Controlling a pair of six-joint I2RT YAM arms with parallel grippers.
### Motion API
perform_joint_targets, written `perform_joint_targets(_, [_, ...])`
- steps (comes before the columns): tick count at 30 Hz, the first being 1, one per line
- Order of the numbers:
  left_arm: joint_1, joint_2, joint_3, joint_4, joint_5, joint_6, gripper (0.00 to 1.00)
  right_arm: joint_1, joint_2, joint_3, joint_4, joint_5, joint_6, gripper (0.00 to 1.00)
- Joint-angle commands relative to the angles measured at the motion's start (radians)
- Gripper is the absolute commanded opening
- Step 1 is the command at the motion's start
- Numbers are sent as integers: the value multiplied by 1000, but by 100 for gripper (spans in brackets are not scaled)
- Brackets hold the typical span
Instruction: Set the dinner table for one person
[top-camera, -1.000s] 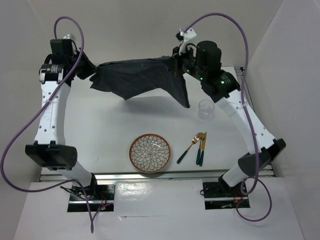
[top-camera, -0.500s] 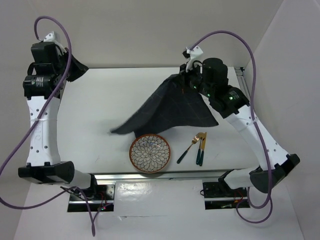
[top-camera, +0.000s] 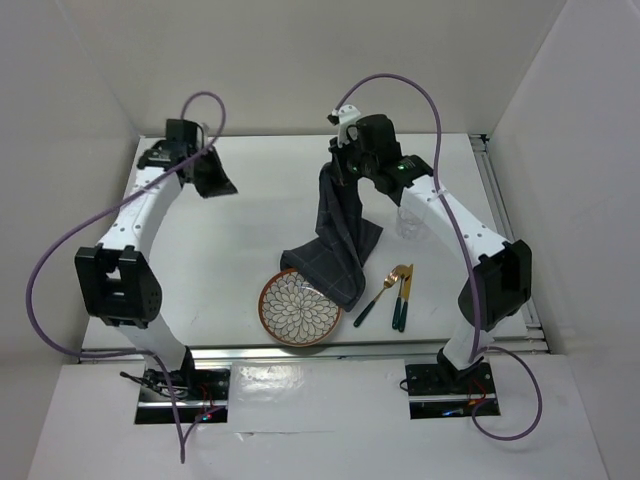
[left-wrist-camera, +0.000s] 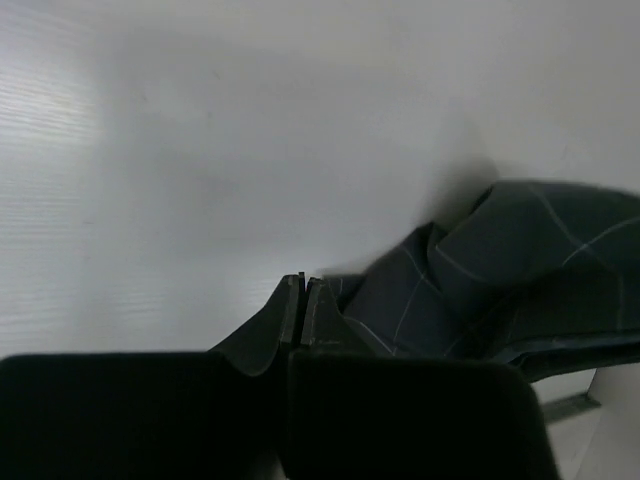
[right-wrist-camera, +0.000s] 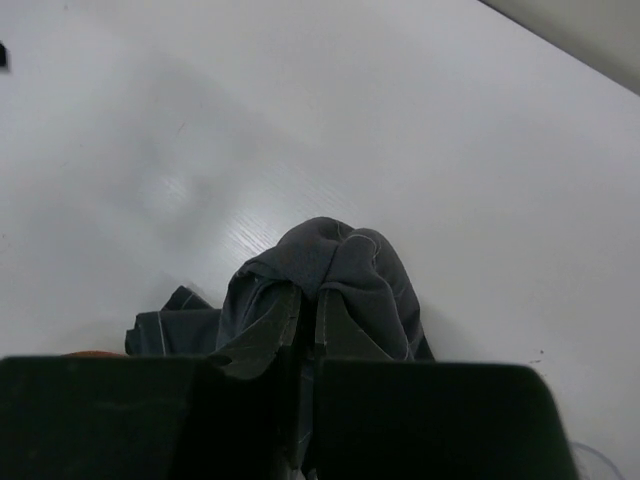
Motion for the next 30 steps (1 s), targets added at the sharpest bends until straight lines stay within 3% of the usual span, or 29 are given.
perform_joint_targets(1, [-103,-93,-176,58,141,23,0,1,-44,36,66,-18,-17,0])
perform_joint_targets(3, [-160,-126,-260,92,154,23,0,1,-53,24,66,-18,-6,0])
perform_joint_targets(6, [-284,-199,-396,142,123,2,12,-8,-71,15,66,-18,3,0])
perform_joint_targets(12, [-578,-340,-611,325,-12,-7,50,-43,-82,-7,57,-67,32,0])
perform_joint_targets(16, [-770,-399,-680,432,-194,-7,72,-96,-102,-44,46,-156,72,0])
perform_joint_targets(20, [-951,-319,-668,454,-355,61,81,-143,-102,-56,13,-245,120,0])
perform_joint_targets(30, [-1143,-66,-467,442,-641,189,92,-163,-102,-56,-24,-288,131,0])
